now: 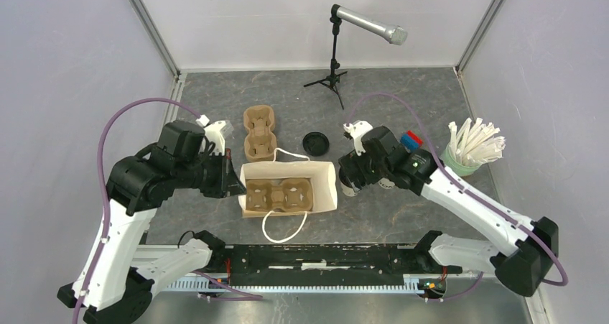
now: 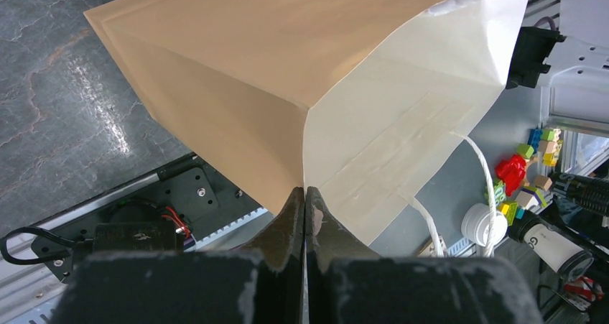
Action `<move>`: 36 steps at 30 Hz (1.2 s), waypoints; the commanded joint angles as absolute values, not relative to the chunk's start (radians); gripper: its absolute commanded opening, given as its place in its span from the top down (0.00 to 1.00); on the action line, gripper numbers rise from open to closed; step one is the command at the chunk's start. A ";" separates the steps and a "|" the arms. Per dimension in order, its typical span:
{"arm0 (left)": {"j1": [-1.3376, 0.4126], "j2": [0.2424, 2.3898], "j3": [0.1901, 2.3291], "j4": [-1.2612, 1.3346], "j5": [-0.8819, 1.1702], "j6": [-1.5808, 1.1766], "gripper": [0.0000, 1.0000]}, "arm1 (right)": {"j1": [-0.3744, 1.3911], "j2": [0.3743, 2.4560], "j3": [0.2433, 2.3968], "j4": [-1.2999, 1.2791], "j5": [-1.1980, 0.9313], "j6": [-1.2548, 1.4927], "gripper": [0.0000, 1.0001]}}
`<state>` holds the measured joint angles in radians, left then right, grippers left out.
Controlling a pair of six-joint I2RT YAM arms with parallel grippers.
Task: Pack the takeout coffee
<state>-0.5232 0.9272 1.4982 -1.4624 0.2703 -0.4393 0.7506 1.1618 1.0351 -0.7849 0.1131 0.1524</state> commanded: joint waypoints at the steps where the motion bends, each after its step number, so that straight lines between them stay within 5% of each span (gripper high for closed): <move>1: -0.520 0.936 1.507 -1.432 0.301 -0.450 0.98 | 0.747 1.047 0.909 -0.521 0.136 0.120 0.03; 21: -0.519 0.943 1.510 -1.450 0.314 -0.414 0.98 | 0.747 0.950 0.626 -0.192 0.143 0.054 0.02; 36: -0.519 0.948 1.523 -1.450 0.310 -0.425 0.98 | 0.747 0.989 0.776 -0.322 0.186 0.064 0.02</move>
<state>-0.5232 0.9474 1.4986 -1.4651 0.2905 -0.4381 0.7506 0.9749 0.6617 -0.2810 0.1448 0.0578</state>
